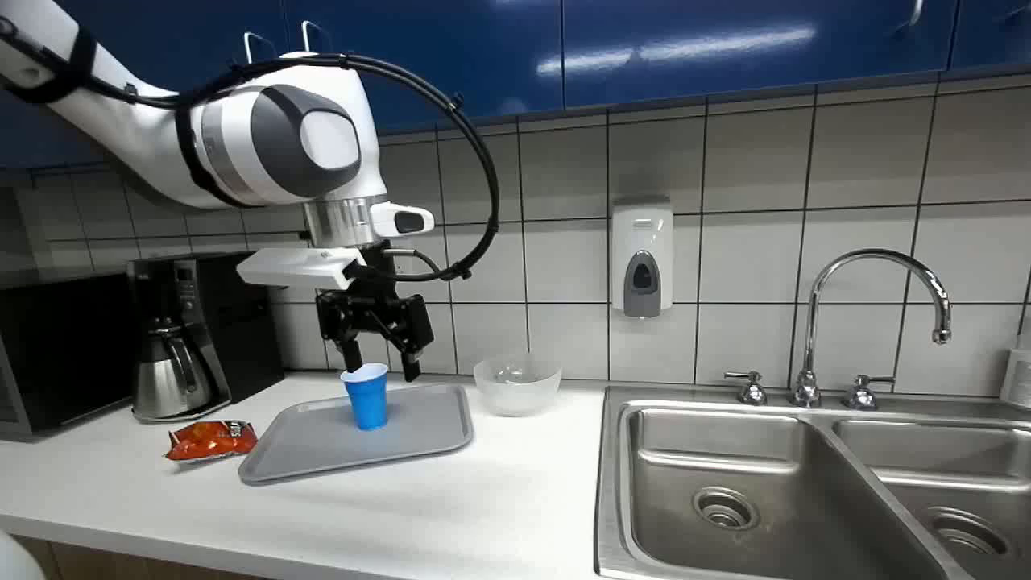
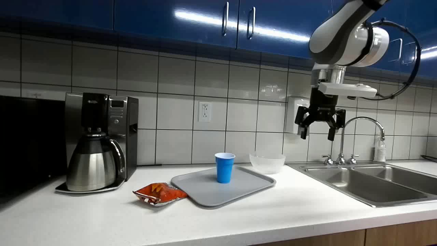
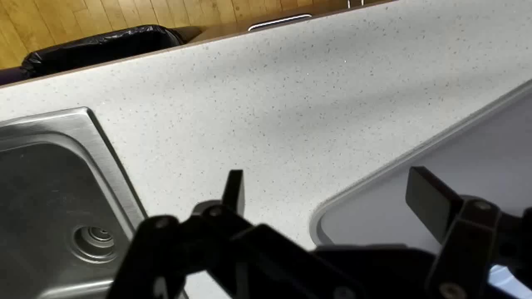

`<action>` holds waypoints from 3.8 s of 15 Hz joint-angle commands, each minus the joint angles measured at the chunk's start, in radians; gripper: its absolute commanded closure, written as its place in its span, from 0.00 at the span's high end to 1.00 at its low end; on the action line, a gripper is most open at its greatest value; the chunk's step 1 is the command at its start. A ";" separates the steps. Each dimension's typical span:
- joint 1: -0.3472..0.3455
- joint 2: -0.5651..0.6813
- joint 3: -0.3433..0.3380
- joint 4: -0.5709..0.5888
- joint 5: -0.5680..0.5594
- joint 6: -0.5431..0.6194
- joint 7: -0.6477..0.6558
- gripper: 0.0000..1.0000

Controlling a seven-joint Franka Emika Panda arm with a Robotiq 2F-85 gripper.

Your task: Move the blue cup from the tray to the counter top

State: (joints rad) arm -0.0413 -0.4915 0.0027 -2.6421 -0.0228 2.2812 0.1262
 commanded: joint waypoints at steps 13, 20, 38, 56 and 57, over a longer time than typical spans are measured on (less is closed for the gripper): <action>-0.017 0.120 0.046 0.010 -0.043 0.169 0.080 1.00; -0.011 0.268 0.070 0.053 -0.084 0.320 0.113 1.00; 0.065 0.479 0.096 0.254 -0.155 0.429 0.239 1.00; 0.295 0.836 -0.031 0.621 -0.375 0.407 0.651 1.00; 0.308 0.856 -0.040 0.641 -0.366 0.403 0.653 1.00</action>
State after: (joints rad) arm 0.2207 0.2882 -0.0023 -2.0941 -0.3730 2.7114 0.7310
